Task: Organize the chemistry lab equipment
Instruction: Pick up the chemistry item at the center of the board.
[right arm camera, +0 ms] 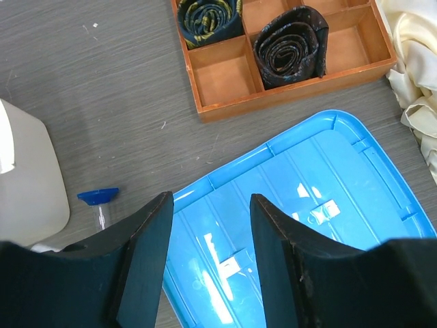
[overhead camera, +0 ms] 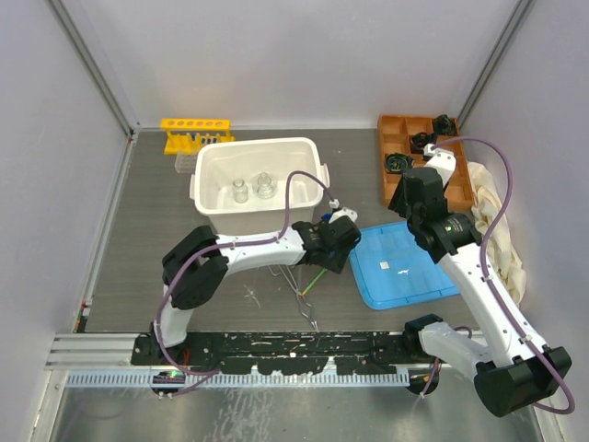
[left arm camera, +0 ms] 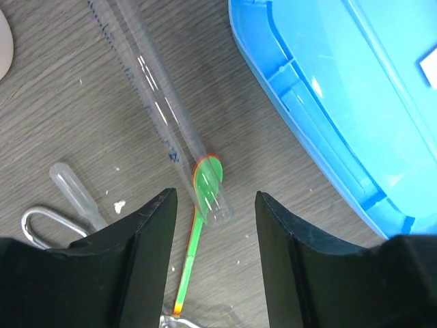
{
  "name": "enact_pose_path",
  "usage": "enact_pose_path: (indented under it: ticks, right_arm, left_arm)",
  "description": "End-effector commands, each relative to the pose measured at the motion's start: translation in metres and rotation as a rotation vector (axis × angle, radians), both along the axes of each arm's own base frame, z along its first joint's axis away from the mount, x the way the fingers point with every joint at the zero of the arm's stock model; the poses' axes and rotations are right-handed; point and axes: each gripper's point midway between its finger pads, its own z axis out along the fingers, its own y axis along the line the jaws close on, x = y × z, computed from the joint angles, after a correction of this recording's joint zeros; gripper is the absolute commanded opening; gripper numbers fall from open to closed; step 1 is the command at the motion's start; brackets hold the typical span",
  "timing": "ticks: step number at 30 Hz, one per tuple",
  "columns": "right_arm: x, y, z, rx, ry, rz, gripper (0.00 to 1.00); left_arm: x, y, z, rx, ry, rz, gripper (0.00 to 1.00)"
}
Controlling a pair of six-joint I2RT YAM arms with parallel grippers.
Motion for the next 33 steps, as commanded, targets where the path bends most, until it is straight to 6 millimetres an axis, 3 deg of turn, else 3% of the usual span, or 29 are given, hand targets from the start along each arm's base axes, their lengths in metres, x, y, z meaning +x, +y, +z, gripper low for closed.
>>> enact_pose_path:
  ticks: [1,8,14,23,33]
  right_arm:
    - [0.006,0.000,0.021,0.009,-0.090,-0.002,0.54]
    - [0.006,0.002,0.022,0.017,-0.092,0.008,0.54]
    - [0.008,0.010,0.011,0.039,-0.062,0.040,0.54]
    - [0.009,0.014,-0.003,0.049,-0.044,0.051,0.53]
    - [0.007,0.015,-0.001,0.060,-0.057,0.056,0.53]
  left_arm:
    - [0.018,-0.016,0.002,-0.048,-0.010,0.027,0.50]
    - [0.025,-0.011,-0.008,-0.031,0.013,0.032,0.43]
    - [0.011,0.000,0.009,-0.046,0.036,-0.006,0.31]
    - [-0.033,0.021,0.034,-0.103,0.139,-0.052,0.29]
    - [-0.090,0.062,0.034,-0.061,0.199,-0.032,0.29]
